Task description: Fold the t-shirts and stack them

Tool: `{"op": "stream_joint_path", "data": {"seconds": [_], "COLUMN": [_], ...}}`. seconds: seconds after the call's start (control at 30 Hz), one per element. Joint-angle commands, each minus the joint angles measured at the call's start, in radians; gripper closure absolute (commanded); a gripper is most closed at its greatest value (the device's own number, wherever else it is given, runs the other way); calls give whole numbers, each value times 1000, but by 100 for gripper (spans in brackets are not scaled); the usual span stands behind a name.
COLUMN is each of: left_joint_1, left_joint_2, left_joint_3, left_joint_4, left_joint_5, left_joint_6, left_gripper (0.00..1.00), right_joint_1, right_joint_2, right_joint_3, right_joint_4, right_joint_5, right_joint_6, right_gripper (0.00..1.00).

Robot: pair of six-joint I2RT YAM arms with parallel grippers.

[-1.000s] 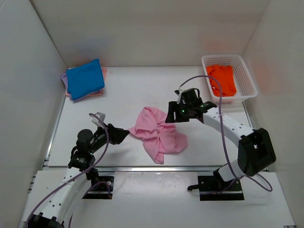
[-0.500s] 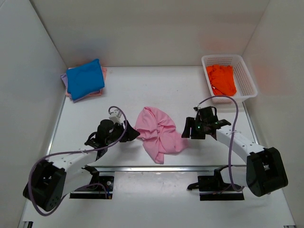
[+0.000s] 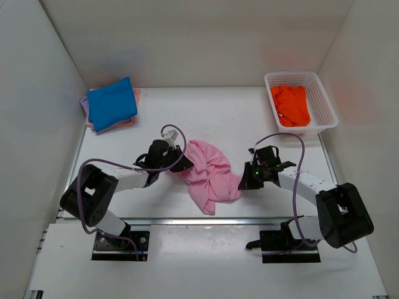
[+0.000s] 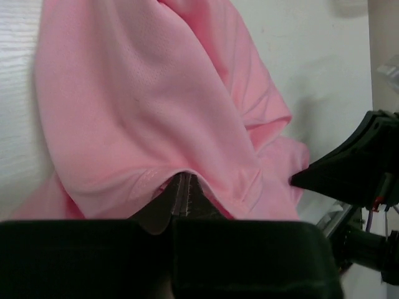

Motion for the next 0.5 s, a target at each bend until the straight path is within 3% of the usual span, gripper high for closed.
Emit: {"op": "stream_joint_path", "data": {"seconds": [0.0, 0.13, 0.33, 0.47], "left_joint_1": [30, 104, 210, 254], "left_joint_2": [-23, -155, -545, -605], "left_joint_3": [27, 74, 249, 303], "left_joint_4": [11, -162, -386, -497], "left_joint_5": [90, 92, 21, 130], "left_joint_6": [-16, 27, 64, 78], "left_gripper": [100, 100, 100, 100], "right_joint_1": [-19, -106, -326, -436], "right_joint_2": [-27, -178, -445, -495], "right_joint_3": [43, 127, 351, 433], "right_joint_4": [11, -61, -151, -184], "right_joint_5": [-70, -102, -179, -272], "right_joint_6": [-20, -53, -78, -60], "right_gripper": [100, 100, 100, 100]}}
